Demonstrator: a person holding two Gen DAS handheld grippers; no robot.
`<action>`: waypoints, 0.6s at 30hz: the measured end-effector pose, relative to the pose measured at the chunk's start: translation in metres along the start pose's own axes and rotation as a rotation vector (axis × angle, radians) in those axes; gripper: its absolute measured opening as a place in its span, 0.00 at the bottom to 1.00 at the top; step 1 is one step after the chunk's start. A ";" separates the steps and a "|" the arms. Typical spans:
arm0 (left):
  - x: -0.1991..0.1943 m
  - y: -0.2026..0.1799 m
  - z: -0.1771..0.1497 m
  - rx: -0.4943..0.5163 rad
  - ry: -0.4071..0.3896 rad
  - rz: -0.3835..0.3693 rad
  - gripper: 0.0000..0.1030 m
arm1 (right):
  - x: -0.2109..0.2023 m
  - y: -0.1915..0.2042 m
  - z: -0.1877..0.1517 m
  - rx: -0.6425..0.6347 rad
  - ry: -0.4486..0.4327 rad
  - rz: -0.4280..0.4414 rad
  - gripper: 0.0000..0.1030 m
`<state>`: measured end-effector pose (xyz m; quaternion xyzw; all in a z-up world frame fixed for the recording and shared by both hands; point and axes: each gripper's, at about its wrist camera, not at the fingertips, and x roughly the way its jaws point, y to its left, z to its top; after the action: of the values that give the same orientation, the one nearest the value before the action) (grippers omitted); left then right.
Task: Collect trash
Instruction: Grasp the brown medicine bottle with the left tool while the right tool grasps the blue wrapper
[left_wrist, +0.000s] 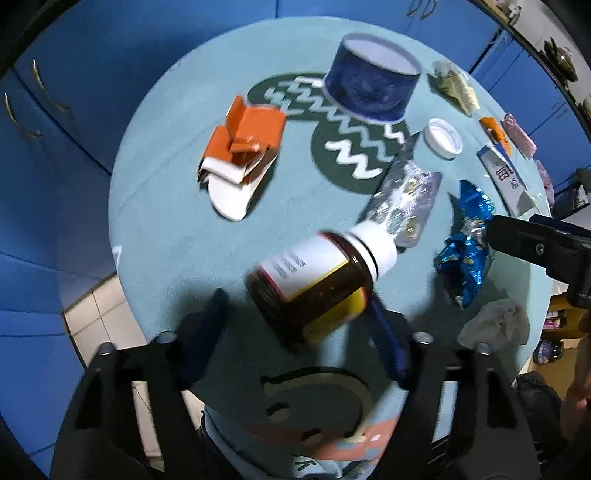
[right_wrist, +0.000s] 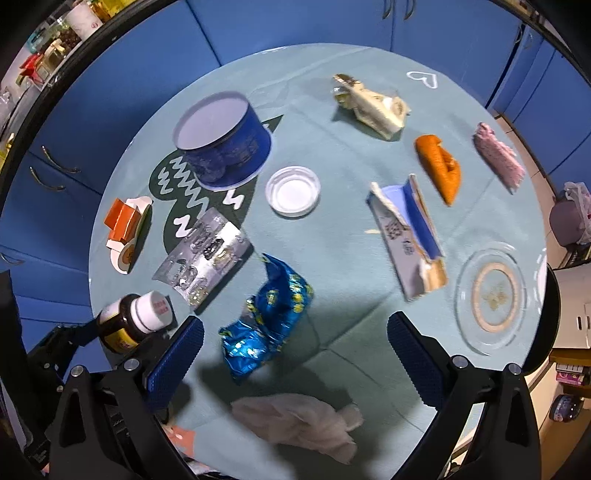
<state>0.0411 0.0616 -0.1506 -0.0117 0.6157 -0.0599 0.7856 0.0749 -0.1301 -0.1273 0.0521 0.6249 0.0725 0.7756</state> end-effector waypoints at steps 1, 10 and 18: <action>-0.002 0.001 -0.001 0.004 -0.012 -0.002 0.63 | 0.002 0.002 0.000 0.002 0.006 0.001 0.93; -0.007 0.011 -0.001 0.011 -0.056 -0.003 0.47 | 0.028 0.019 0.001 -0.014 0.080 -0.012 0.45; -0.027 0.017 -0.004 -0.010 -0.147 -0.073 0.97 | 0.022 0.021 0.003 -0.024 0.052 -0.018 0.45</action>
<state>0.0323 0.0813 -0.1273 -0.0423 0.5560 -0.0847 0.8258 0.0814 -0.1057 -0.1444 0.0352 0.6444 0.0742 0.7603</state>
